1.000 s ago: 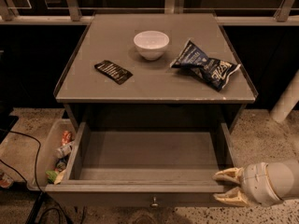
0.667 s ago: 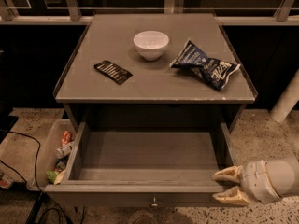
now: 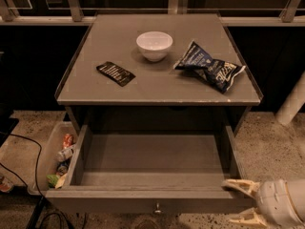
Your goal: Open top drawer
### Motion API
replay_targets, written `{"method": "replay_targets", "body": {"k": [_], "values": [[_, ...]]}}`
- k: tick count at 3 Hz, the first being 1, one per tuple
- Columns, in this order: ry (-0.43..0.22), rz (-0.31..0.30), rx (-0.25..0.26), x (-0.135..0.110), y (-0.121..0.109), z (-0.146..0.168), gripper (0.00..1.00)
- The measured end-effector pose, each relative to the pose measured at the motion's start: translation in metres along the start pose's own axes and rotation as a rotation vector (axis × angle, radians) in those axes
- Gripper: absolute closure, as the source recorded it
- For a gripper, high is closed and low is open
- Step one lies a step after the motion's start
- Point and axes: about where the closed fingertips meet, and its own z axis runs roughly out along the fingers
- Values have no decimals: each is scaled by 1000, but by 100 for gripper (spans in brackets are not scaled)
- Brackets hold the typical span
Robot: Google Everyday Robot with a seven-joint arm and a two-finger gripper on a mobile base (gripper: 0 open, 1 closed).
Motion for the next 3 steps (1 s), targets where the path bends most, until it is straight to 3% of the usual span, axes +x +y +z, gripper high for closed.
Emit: {"method": "replay_targets", "body": {"k": [1, 2, 3], "values": [[-15, -1, 1, 2, 19, -8, 84], [-15, -1, 1, 0, 18, -11, 100], [-15, -1, 1, -2, 18, -13, 81]]}}
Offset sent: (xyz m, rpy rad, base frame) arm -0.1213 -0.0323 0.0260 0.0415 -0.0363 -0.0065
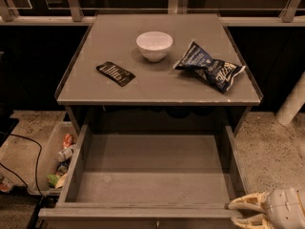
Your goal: Open top drawer
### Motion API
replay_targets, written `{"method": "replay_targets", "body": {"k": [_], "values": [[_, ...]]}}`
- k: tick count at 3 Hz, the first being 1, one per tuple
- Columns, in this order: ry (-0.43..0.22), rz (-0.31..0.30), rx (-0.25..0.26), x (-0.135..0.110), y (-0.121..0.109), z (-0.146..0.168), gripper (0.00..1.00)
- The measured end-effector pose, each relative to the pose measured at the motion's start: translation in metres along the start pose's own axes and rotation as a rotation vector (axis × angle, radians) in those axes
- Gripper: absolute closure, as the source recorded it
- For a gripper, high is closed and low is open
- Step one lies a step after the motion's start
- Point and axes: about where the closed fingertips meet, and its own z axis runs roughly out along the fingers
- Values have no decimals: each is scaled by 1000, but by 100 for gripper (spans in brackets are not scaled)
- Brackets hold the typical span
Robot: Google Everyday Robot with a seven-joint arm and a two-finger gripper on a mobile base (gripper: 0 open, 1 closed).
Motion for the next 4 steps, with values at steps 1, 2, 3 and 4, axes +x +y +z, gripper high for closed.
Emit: {"method": "replay_targets", "body": {"k": [1, 2, 3, 4], "values": [[0, 0, 0, 0, 0, 0, 59], [0, 0, 0, 0, 0, 0, 34], [0, 0, 0, 0, 0, 0, 13], [0, 0, 0, 0, 0, 0, 0]]}}
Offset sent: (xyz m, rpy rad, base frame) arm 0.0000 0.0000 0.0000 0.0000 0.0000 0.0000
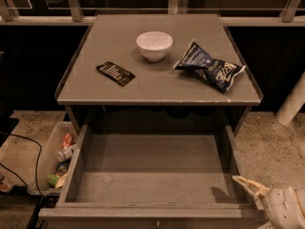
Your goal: Open top drawer
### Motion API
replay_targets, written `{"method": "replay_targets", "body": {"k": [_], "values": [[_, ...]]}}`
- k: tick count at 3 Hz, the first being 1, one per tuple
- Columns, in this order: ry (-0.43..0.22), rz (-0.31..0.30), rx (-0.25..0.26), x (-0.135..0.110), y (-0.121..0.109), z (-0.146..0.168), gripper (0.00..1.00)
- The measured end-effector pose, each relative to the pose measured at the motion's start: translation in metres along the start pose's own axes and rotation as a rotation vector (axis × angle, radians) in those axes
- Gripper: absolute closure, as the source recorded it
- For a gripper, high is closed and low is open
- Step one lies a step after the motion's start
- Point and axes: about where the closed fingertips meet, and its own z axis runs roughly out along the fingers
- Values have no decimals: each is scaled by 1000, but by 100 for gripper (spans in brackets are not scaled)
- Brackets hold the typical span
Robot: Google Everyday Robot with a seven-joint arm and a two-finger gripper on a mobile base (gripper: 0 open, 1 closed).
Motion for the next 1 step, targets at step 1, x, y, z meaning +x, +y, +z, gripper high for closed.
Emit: {"method": "replay_targets", "body": {"k": [1], "values": [[0, 0, 0, 0, 0, 0, 0]]}}
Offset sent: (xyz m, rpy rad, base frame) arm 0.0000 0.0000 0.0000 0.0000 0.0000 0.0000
